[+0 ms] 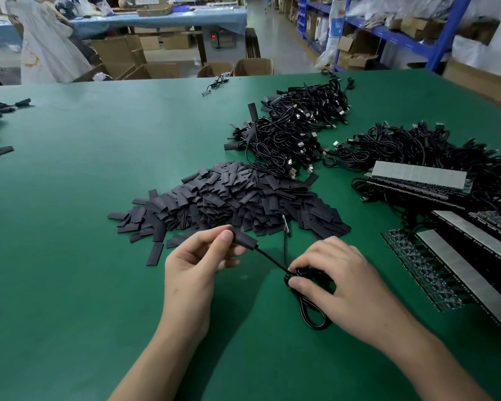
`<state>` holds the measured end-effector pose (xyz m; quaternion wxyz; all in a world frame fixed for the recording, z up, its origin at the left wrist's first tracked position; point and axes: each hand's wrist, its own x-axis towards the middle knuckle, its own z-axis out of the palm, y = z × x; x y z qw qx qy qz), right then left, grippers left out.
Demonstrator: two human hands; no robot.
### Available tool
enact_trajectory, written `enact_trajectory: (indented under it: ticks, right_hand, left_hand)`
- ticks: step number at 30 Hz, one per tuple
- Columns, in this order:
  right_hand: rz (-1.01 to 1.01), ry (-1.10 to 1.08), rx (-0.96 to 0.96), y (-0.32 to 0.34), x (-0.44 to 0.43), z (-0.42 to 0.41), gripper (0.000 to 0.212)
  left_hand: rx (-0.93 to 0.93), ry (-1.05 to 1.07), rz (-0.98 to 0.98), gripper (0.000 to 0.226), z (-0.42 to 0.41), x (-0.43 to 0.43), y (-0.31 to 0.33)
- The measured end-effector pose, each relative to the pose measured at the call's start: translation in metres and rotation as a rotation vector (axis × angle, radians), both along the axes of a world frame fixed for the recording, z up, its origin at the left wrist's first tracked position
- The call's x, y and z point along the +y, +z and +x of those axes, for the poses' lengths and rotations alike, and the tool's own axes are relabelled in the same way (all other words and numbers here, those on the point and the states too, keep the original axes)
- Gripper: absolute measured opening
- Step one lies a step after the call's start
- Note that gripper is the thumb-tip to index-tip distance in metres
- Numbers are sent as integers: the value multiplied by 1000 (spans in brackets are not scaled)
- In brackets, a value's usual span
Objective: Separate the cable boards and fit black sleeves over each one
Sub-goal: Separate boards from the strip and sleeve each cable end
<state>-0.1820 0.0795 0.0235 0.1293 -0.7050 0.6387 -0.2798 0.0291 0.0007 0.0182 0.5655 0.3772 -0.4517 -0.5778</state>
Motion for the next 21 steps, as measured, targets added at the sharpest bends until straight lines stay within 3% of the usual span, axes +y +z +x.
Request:
enact_trajectory:
  ticks: [4, 9, 15, 18, 21]
  right_hand:
    - [-93, -47, -119, -3, 0, 2, 14]
    - [-159, -131, -210, 20, -17, -6, 11]
    - [-315, -251, -87, 94, -107, -18, 13]
    - [-303, -358, -19, 132, -173, -23, 20]
    - [-108, -388, 110, 149, -203, -17, 48]
  left_hand:
    - [-4, -16, 25, 24, -1, 0, 1]
    - [-94, -82, 13, 33, -4, 1, 0]
    - [-124, -143, -11, 22, -4, 0, -1]
    - [-131, -165, -8, 21, -3, 0, -1]
    - [-161, -173, -14, 19, 1, 0, -2]
